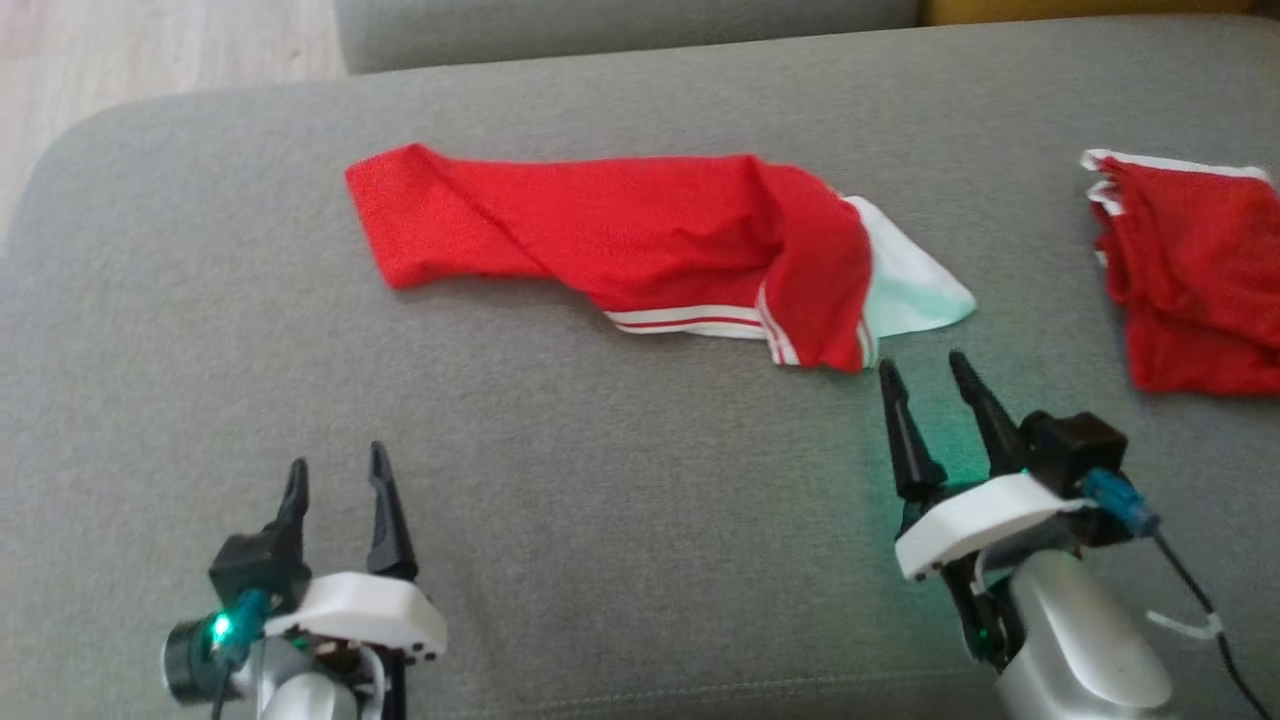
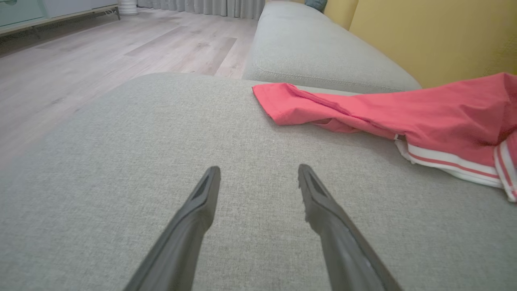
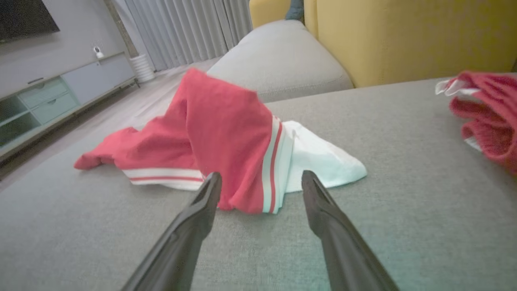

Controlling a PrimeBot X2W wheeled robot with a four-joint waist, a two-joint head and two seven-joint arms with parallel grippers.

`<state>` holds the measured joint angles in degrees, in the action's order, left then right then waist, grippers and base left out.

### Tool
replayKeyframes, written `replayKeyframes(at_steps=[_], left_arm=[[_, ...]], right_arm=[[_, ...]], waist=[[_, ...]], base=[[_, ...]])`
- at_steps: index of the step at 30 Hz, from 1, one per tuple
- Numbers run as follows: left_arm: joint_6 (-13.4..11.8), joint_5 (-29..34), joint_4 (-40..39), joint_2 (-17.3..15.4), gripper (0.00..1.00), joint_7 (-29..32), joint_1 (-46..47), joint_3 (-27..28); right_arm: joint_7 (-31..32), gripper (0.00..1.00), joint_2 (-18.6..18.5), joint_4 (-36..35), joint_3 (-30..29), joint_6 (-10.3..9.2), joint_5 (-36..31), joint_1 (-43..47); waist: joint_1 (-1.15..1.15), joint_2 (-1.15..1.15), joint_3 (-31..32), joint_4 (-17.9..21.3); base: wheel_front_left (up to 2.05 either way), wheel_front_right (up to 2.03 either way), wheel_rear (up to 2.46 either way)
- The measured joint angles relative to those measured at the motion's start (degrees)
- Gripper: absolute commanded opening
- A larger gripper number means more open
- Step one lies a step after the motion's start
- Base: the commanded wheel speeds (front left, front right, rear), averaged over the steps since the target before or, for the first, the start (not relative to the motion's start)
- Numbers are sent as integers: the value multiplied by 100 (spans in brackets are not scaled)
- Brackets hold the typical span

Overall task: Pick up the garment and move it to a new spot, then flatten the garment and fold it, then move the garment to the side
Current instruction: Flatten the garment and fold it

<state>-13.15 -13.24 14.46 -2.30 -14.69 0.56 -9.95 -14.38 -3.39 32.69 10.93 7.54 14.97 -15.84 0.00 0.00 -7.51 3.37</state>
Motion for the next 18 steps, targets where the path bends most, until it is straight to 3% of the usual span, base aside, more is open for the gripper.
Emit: replayKeyframes(at_steps=[7, 18], left_arm=[[13, 1, -47, 0, 100, 0, 262, -191], [54, 0, -94, -1, 100, 0, 336, -401]], right_arm=[[1, 100, 2, 723, -16, 0, -389, -313], [-19, 100, 1, 1733, -590, 0, -1002, -823]], waist=[[0, 0, -233, -297], [0, 0, -460, -664]], base=[[0, 0, 0], [0, 0, 0]])
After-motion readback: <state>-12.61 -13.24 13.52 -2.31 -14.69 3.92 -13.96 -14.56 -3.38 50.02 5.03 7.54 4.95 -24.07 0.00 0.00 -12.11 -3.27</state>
